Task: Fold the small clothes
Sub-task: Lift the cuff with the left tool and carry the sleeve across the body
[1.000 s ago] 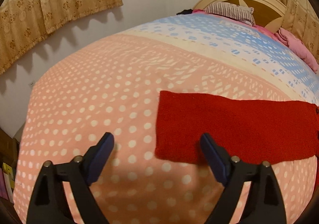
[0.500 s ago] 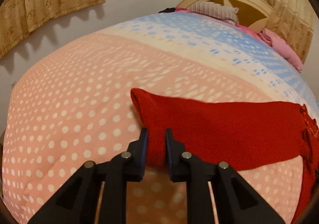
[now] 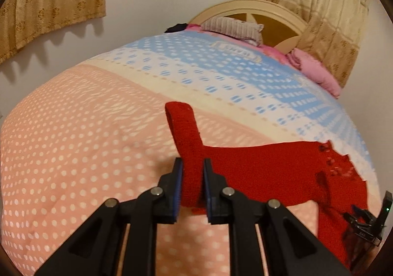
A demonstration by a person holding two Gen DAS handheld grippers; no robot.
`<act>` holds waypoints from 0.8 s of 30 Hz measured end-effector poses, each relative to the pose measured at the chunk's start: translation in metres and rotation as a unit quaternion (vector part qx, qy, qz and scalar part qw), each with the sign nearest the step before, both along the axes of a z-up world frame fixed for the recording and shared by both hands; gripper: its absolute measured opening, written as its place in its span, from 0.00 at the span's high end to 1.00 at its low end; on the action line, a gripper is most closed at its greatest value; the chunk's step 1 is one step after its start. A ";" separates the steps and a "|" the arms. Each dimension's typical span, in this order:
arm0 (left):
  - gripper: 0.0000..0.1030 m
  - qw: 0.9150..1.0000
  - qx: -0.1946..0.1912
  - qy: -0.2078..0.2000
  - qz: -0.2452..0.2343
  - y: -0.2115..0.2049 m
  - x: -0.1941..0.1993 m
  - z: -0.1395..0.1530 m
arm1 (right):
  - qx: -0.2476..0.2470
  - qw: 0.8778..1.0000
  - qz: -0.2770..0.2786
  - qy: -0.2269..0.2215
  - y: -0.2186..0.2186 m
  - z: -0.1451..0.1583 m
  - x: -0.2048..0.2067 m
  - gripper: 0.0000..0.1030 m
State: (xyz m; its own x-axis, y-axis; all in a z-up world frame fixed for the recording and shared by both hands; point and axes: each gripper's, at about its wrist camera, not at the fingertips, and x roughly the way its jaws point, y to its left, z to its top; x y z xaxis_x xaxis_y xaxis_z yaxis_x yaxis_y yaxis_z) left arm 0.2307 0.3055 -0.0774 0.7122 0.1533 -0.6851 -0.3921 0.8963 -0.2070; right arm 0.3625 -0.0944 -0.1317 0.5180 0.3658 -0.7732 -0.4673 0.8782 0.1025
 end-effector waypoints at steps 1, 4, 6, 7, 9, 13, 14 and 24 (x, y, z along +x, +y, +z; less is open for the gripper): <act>0.84 1.000 -0.002 -0.007 -0.005 -0.004 -0.001 0.006 | 0.013 1.000 -0.005 0.001 -0.006 0.006 -0.001 0.27; 0.84 0.999 -0.004 -0.024 -0.022 -0.018 -0.001 0.024 | 0.022 1.000 -0.015 -0.006 -0.018 0.022 -0.008 0.27; 0.84 0.999 -0.013 -0.034 -0.033 -0.027 0.000 0.034 | 0.025 0.999 -0.019 -0.015 -0.028 0.036 -0.016 0.27; 0.84 0.998 -0.017 -0.038 -0.038 -0.030 -0.001 0.038 | 0.030 0.999 -0.019 -0.018 -0.033 0.042 -0.020 0.27; 0.84 0.998 -0.022 -0.049 -0.045 -0.041 0.002 0.047 | 0.040 0.999 -0.021 -0.022 -0.045 0.052 -0.027 0.27; 0.84 0.996 -0.030 -0.057 -0.060 -0.062 0.011 0.060 | 0.060 0.997 -0.035 -0.026 -0.067 0.065 -0.043 0.27; 0.84 0.996 -0.034 -0.059 -0.064 -0.067 0.015 0.063 | 0.065 0.997 -0.037 -0.025 -0.072 0.067 -0.048 0.27; 0.85 0.988 -0.049 -0.100 -0.109 -0.130 0.042 0.110 | 0.073 0.996 -0.038 -0.040 -0.107 0.073 -0.094 0.27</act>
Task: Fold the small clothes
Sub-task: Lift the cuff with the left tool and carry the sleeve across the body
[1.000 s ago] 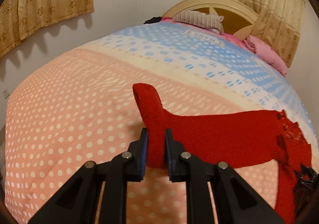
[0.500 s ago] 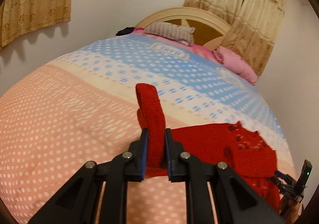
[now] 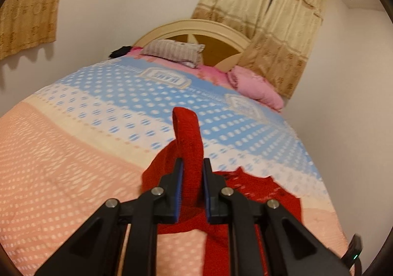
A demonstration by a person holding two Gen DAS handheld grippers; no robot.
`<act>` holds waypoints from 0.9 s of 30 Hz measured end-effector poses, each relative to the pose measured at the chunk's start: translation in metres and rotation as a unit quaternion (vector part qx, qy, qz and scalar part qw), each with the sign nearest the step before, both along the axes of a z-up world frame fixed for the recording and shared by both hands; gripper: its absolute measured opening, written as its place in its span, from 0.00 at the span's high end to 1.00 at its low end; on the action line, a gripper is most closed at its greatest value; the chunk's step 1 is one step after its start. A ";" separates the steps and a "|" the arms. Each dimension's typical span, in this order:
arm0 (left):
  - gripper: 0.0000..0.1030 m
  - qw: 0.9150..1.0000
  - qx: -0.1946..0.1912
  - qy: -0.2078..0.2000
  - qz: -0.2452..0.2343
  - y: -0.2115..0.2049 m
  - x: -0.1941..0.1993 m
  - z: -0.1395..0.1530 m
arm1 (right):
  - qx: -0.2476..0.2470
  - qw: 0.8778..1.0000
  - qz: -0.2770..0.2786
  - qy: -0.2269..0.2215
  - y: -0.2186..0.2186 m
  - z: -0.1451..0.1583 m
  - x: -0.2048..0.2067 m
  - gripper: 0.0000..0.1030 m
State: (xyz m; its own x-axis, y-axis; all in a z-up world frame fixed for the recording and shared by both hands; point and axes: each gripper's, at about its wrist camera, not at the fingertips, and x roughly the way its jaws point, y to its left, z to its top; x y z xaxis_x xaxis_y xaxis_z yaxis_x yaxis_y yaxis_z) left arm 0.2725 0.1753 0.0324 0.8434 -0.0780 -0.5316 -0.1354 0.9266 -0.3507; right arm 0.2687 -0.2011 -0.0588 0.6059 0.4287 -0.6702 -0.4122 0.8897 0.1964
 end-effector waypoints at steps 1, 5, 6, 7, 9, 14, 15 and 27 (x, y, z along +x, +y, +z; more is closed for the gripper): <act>0.86 1.000 -0.005 -0.002 -0.006 -0.007 0.004 0.004 | 0.000 1.000 0.001 -0.002 -0.003 0.000 -0.005 0.27; 0.86 0.999 -0.009 -0.014 -0.027 -0.038 0.020 0.019 | 0.004 1.000 -0.003 -0.008 -0.016 -0.001 -0.018 0.27; 0.86 0.999 -0.010 -0.017 -0.033 -0.045 0.023 0.022 | 0.004 1.000 -0.005 -0.009 -0.020 -0.001 -0.020 0.27; 0.86 0.999 -0.011 -0.020 -0.037 -0.052 0.025 0.025 | 0.002 1.000 -0.007 -0.010 -0.024 -0.003 -0.022 0.27; 0.86 0.998 -0.012 -0.028 -0.048 -0.069 0.031 0.034 | -0.002 1.000 -0.015 -0.011 -0.031 -0.008 -0.025 0.27; 0.86 0.996 -0.012 -0.044 -0.076 -0.110 0.044 0.049 | 0.008 0.999 -0.035 0.003 -0.055 -0.025 -0.029 0.27; 0.86 0.996 -0.011 -0.045 -0.081 -0.115 0.045 0.050 | 0.010 0.999 -0.039 0.005 -0.059 -0.027 -0.029 0.27; 0.86 0.987 0.010 -0.020 -0.157 -0.218 0.063 0.023 | 0.050 0.996 -0.073 0.025 -0.089 -0.052 -0.028 0.26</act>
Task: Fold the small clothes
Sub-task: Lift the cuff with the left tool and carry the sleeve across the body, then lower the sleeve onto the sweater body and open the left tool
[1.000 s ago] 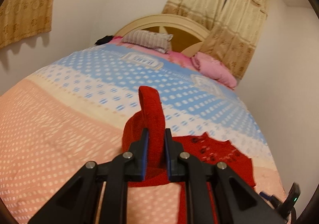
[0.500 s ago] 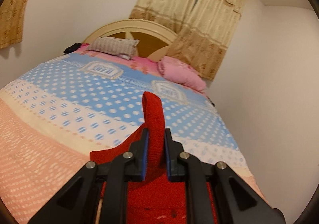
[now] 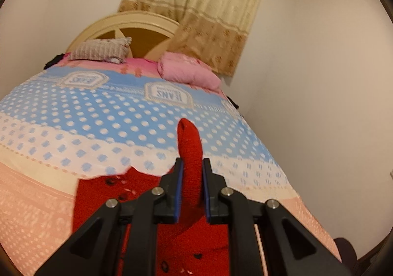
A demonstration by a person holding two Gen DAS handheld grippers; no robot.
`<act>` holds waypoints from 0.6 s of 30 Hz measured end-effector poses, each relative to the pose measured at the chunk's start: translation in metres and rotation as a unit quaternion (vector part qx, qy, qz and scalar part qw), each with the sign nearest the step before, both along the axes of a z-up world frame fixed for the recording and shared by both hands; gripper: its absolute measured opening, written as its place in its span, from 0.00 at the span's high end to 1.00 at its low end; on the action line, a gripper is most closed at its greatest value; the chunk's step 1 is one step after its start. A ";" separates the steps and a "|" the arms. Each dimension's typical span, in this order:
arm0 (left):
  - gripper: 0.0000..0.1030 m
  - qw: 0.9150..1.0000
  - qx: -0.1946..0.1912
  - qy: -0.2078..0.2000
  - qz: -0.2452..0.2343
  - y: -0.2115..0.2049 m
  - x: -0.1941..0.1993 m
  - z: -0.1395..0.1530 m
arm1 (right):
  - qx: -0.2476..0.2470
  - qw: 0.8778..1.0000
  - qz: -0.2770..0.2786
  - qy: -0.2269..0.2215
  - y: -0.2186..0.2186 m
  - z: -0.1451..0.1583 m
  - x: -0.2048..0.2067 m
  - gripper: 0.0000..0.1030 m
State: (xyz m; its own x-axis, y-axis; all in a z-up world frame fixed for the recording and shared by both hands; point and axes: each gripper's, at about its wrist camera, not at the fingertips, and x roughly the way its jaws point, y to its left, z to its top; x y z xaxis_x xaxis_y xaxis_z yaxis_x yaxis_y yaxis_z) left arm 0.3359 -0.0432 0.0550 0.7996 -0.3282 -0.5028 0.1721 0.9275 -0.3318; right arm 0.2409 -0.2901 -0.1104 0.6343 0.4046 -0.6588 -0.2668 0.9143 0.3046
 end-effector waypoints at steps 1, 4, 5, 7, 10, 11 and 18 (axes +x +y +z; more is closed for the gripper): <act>0.86 1.000 0.005 0.003 -0.006 -0.009 0.001 -0.007 | 0.001 1.000 0.000 0.003 0.000 -0.002 0.000 0.27; 0.86 0.999 0.030 0.009 -0.015 -0.039 0.002 -0.025 | 0.004 1.000 0.002 0.007 0.001 -0.007 0.000 0.27; 0.86 0.999 0.038 0.012 -0.017 -0.047 0.002 -0.031 | 0.003 1.000 0.003 0.008 0.002 -0.007 0.000 0.26; 0.86 0.998 0.058 0.020 -0.019 -0.065 0.004 -0.046 | 0.003 1.000 0.005 0.009 0.003 -0.008 0.000 0.27; 0.85 0.996 0.083 0.031 -0.022 -0.087 0.009 -0.067 | 0.007 1.000 0.005 0.012 0.002 -0.011 0.000 0.26; 0.83 0.995 0.085 0.036 -0.028 -0.092 0.010 -0.073 | 0.007 1.000 0.006 0.012 0.002 -0.012 -0.001 0.26; 0.37 0.988 0.136 0.041 -0.059 -0.115 -0.014 -0.091 | 0.010 1.000 0.013 0.012 0.003 -0.016 -0.001 0.26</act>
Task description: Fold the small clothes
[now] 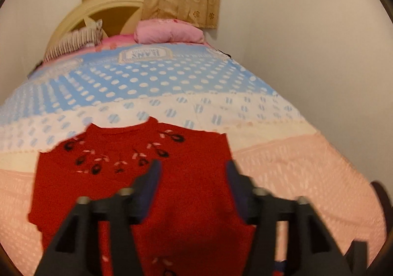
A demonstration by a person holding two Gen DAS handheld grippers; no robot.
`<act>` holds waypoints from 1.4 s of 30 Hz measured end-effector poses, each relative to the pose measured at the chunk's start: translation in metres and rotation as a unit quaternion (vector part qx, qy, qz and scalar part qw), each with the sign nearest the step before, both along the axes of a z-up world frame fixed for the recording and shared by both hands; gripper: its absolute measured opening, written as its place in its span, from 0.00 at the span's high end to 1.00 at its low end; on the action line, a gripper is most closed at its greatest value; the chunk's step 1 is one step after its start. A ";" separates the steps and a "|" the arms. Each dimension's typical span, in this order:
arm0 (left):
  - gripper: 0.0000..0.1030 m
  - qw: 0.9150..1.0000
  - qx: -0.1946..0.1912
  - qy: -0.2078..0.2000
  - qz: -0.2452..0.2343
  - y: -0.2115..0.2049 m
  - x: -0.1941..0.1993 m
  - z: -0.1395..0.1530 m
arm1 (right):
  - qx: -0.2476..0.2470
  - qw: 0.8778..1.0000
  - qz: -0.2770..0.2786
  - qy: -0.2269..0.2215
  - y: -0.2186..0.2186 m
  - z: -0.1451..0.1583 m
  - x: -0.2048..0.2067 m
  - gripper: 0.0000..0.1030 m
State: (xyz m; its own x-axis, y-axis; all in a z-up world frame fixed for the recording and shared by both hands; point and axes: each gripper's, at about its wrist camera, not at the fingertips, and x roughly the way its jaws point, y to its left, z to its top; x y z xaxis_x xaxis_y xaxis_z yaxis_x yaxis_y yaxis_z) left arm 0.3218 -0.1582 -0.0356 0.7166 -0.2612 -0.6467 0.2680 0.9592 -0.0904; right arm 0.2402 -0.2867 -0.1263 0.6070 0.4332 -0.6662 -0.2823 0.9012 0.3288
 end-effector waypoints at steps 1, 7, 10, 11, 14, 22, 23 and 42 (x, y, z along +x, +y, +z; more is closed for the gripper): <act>0.37 1.000 0.007 -0.012 -0.005 0.003 -0.007 0.001 | 0.000 1.000 0.002 0.001 0.000 0.000 0.001 0.26; 0.26 0.998 0.053 -0.032 0.017 0.055 -0.028 -0.009 | 0.005 1.000 0.007 -0.001 -0.001 -0.002 0.001 0.26; 0.26 0.995 0.083 -0.029 0.056 0.092 -0.030 -0.025 | 0.013 1.000 0.008 -0.001 -0.003 -0.003 0.001 0.26; 0.26 0.993 0.093 -0.025 0.071 0.106 -0.031 -0.032 | 0.014 1.000 0.009 -0.001 -0.003 -0.003 0.000 0.26; 0.25 0.986 0.117 -0.012 0.118 0.143 -0.032 -0.052 | 0.013 1.000 0.010 -0.006 -0.003 -0.001 -0.004 0.26; 0.25 0.978 0.095 0.038 0.184 0.211 -0.022 -0.096 | 0.012 1.000 0.011 0.009 0.002 0.023 0.014 0.27; 0.25 0.978 0.086 0.041 0.185 0.215 -0.021 -0.099 | 0.017 1.000 0.007 0.012 0.002 0.027 0.021 0.27; 0.06 0.976 -0.079 0.096 0.181 0.261 -0.022 -0.124 | -0.056 0.996 -0.034 0.056 0.025 0.036 0.103 0.91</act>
